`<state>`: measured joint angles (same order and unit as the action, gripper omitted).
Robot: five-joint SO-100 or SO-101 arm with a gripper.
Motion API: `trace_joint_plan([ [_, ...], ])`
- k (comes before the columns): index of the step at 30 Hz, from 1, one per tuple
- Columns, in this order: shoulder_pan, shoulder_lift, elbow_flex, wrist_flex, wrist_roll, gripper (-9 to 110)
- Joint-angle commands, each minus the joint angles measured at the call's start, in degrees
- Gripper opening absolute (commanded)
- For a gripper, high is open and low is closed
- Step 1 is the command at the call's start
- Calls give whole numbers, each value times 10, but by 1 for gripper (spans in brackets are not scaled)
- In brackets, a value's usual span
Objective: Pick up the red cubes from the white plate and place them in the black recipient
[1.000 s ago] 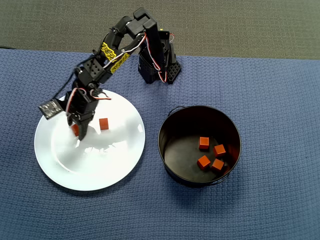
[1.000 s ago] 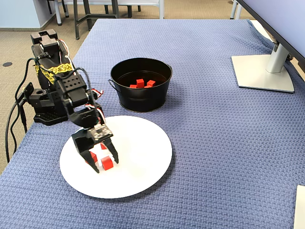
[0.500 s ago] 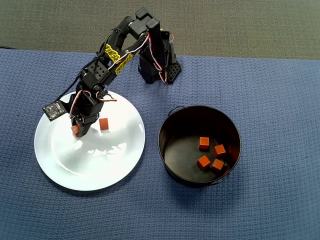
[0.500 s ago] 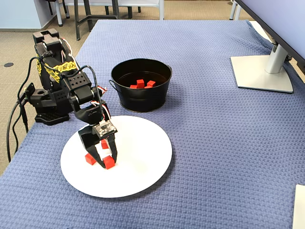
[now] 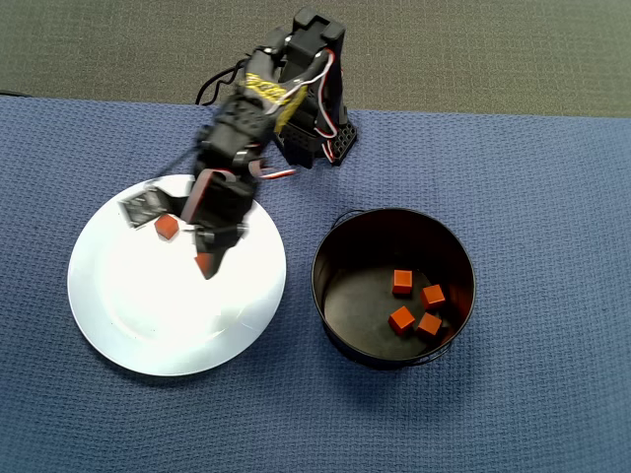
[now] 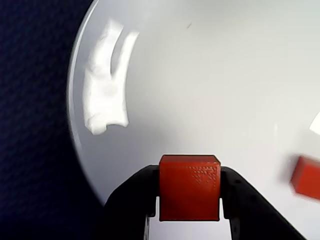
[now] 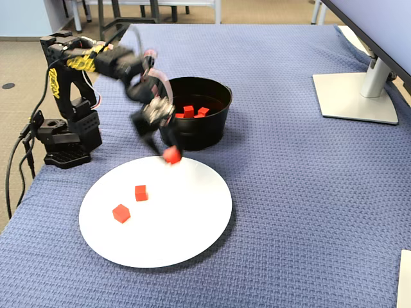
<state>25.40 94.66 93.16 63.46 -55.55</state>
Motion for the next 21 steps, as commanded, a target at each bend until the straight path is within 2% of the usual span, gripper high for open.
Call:
trace_joint_plan([
  [1,-117,69,-58,50,96,0],
  [6,-242,118,-50,65,163,0],
  [13,-361,151,-28,83,214,0],
  [16,-400,149,-2,108,185,22],
  [18,-394,145,2,100,178,29],
  [21,-352,130,-25,98,151,30],
])
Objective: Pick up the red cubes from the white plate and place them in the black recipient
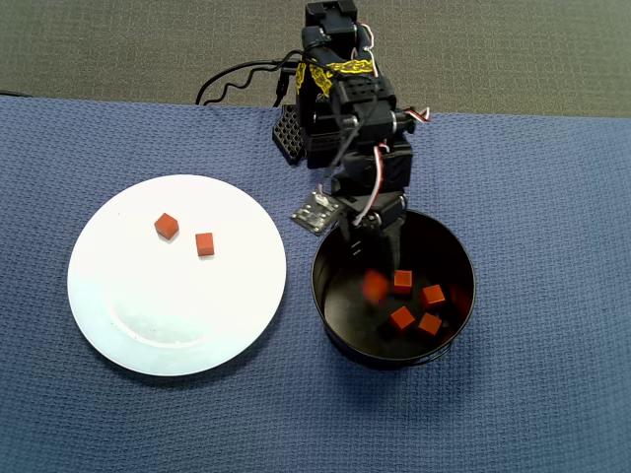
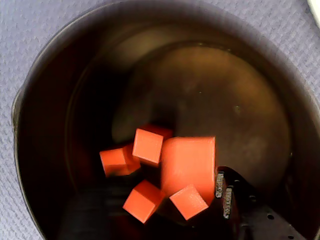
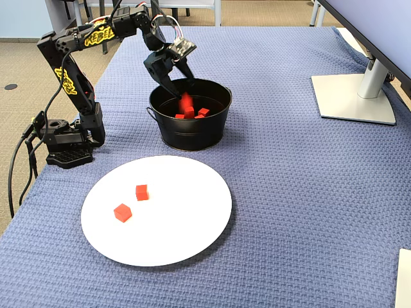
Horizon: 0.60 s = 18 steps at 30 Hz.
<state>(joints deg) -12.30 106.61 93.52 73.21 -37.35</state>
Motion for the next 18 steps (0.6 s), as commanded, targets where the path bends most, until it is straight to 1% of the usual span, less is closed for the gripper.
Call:
trace_joint_plan([
  [1,45,6,-38,1,-43,29],
  [3,87,-1,-45,2,-72,27],
  [6,163,-2,-22,-11,-147,25],
  [8,216,-2,11,-51,-213,26],
  [11,292,-10,80,-142,-334,27],
  [13,332,-25,112,-195,-391,27],
  [18,396,-72,132,-231,-496,27],
])
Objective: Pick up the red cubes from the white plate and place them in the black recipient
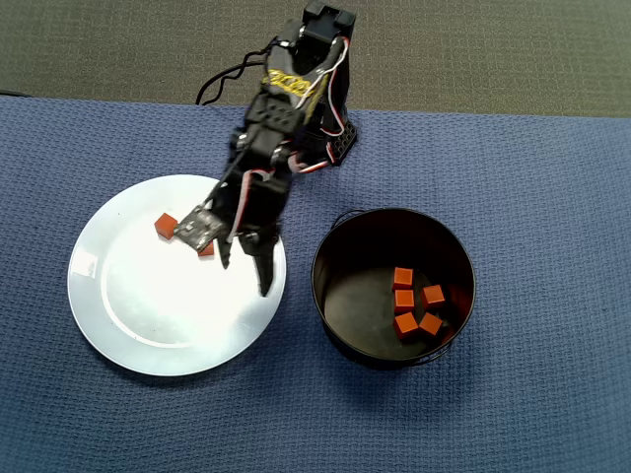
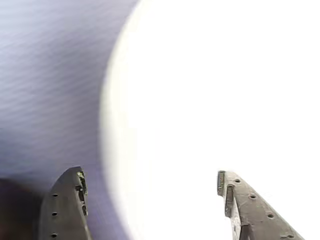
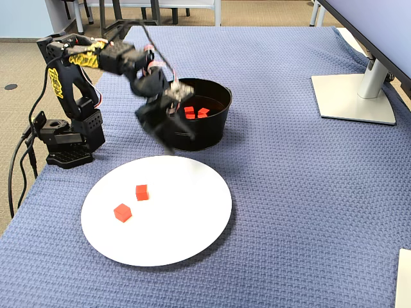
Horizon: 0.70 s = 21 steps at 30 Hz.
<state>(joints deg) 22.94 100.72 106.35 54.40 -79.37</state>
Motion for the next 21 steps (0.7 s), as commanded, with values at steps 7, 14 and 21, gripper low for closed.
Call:
trace_joint_plan([
  [7,76,-37,24,-76,-52,26],
  [14,126,-46,-9,-43,141,23],
  [21,196,-72,-72,30,275,22],
])
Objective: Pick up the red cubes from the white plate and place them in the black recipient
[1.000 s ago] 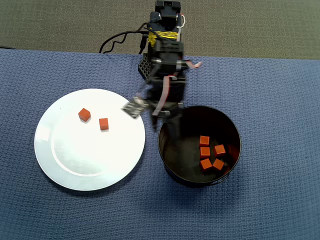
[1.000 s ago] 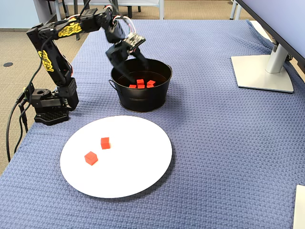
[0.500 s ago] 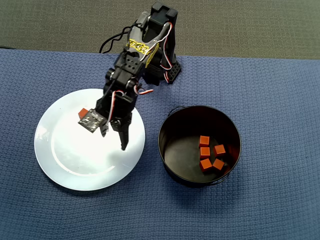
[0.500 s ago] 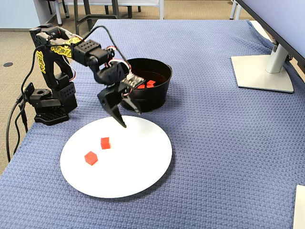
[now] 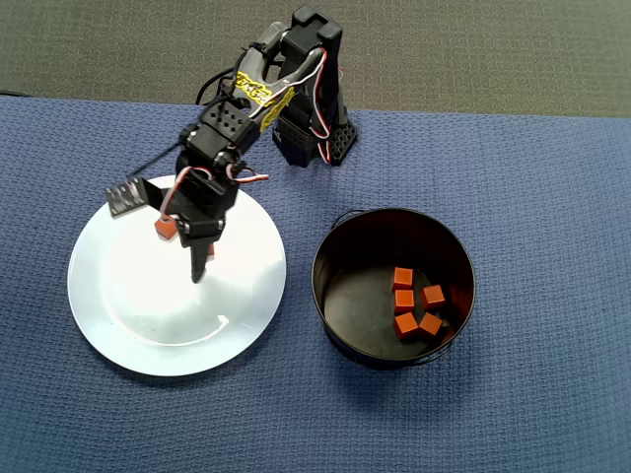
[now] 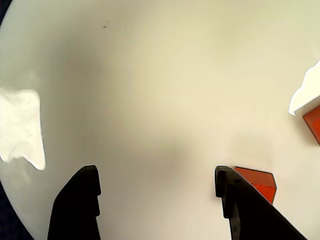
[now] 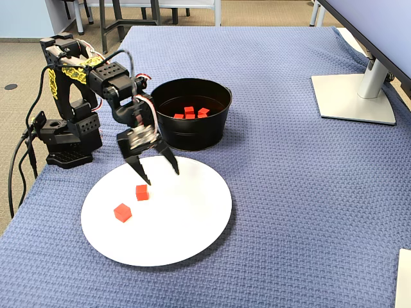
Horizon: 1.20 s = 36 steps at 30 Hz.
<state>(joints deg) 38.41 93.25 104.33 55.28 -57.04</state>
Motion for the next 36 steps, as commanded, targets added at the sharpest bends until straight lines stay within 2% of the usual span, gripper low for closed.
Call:
trace_joint_plan([
  [1,52,1,-54,18,58,22],
  [7,95,-14,-53,12,60,22],
  [16,101,-56,-40,-17,-32,22],
  [26,76,-77,6,-67,-8,21],
  [36,54,-40,16,-32,-2,21],
])
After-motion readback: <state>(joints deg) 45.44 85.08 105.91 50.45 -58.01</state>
